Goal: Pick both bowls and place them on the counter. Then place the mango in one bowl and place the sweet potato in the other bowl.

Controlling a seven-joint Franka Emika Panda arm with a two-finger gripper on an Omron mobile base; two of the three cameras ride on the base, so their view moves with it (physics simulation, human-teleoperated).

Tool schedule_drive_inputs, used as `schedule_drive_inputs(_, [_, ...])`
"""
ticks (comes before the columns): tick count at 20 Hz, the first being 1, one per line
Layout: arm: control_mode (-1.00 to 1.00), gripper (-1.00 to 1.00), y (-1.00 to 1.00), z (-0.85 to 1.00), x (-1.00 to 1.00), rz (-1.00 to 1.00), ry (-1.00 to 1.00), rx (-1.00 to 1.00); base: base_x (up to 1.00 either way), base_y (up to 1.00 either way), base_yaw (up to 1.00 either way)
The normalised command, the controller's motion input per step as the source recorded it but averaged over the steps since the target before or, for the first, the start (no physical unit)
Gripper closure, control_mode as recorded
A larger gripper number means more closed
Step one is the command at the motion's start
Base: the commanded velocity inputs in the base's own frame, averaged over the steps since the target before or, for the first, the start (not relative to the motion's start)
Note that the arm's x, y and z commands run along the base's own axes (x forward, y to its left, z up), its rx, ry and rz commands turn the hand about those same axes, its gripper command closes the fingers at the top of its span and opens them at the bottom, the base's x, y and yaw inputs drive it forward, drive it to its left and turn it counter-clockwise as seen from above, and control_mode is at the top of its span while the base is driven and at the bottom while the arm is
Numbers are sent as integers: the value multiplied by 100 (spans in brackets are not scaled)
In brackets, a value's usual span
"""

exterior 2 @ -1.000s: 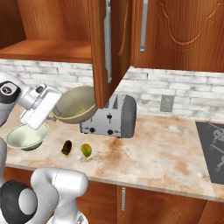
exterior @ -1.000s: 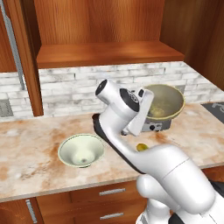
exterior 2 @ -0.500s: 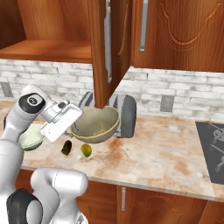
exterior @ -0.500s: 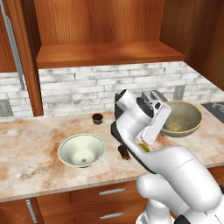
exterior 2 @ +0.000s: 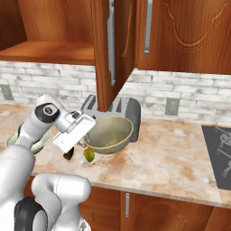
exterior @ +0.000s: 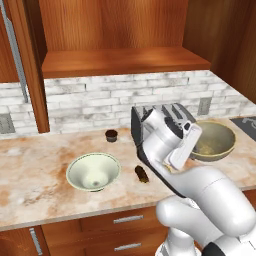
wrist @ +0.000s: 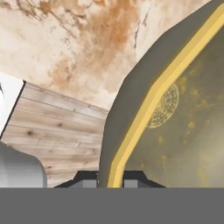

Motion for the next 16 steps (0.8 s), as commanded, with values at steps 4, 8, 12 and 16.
schedule_drive_inputs(4, [-100,100,-53,-50,1,2,0,1,0,0,0])
schedule_drive_inputs(8, [-100,100,-14,-29,0,0,0,0,0,0,0])
schedule_drive_inputs(12, [-100,100,0,-24,0,-3,-1,0,0,0,0])
schedule_drive_inputs(16, [-100,100,-2,-36,0,-2,0,6,0,0,0])
